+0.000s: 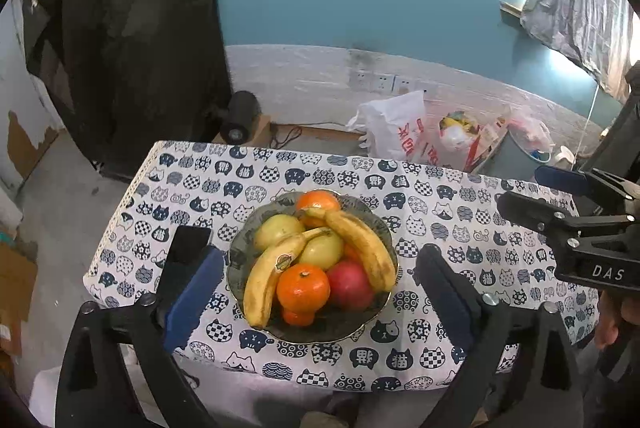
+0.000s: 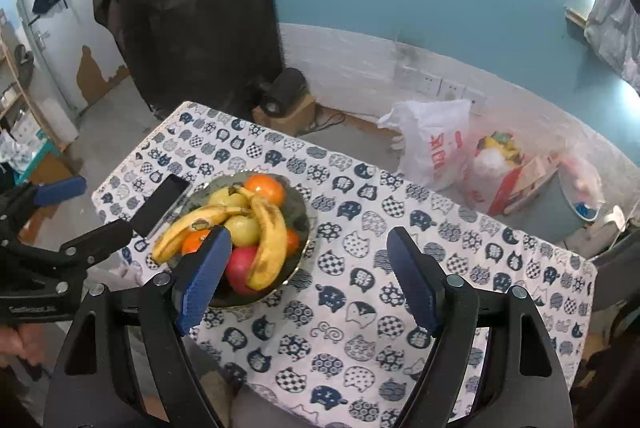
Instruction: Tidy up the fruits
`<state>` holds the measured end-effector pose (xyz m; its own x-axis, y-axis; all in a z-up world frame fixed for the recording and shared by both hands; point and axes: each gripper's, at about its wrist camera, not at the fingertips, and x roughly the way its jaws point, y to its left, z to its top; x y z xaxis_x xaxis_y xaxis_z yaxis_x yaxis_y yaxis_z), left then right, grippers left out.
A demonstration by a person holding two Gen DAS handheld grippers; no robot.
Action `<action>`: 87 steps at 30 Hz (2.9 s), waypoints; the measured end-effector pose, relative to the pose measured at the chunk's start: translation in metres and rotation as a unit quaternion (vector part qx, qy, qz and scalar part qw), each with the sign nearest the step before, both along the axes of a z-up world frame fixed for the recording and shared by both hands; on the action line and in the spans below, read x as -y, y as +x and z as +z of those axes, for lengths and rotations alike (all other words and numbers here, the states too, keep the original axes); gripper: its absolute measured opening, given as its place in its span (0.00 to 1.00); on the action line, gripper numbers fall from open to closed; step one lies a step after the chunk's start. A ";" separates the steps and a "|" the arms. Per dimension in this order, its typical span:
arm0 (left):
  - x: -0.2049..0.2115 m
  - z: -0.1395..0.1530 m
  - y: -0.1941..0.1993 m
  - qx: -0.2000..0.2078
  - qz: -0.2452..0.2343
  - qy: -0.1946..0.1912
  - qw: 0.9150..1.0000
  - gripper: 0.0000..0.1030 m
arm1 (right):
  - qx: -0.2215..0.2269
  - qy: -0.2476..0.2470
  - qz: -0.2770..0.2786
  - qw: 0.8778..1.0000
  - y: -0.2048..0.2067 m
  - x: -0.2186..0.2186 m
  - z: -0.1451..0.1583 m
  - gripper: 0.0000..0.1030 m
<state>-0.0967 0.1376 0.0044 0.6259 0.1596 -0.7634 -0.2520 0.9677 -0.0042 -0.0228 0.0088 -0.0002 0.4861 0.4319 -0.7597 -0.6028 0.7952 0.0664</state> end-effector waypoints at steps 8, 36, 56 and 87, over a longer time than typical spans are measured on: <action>0.016 0.002 0.005 -0.006 -0.016 0.010 1.000 0.97 | -0.004 0.007 -0.012 1.000 0.005 0.015 -0.001 0.77; 0.030 0.002 0.012 -0.018 -0.031 0.024 0.999 0.97 | -0.011 0.001 -0.021 1.000 0.012 0.025 -0.010 0.77; 0.031 0.004 0.013 -0.021 -0.028 0.029 0.999 0.97 | -0.011 0.000 -0.020 1.000 0.011 0.028 -0.011 0.77; 0.033 0.001 0.014 -0.038 -0.017 0.033 0.999 0.97 | -0.011 -0.001 -0.019 1.000 0.011 0.026 -0.011 0.77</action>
<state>-0.0829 0.1048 0.0053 0.5731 0.1906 -0.7970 -0.2159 0.9733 0.0775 -0.0119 -0.0172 -0.0109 0.4857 0.4114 -0.7713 -0.5700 0.8180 0.0773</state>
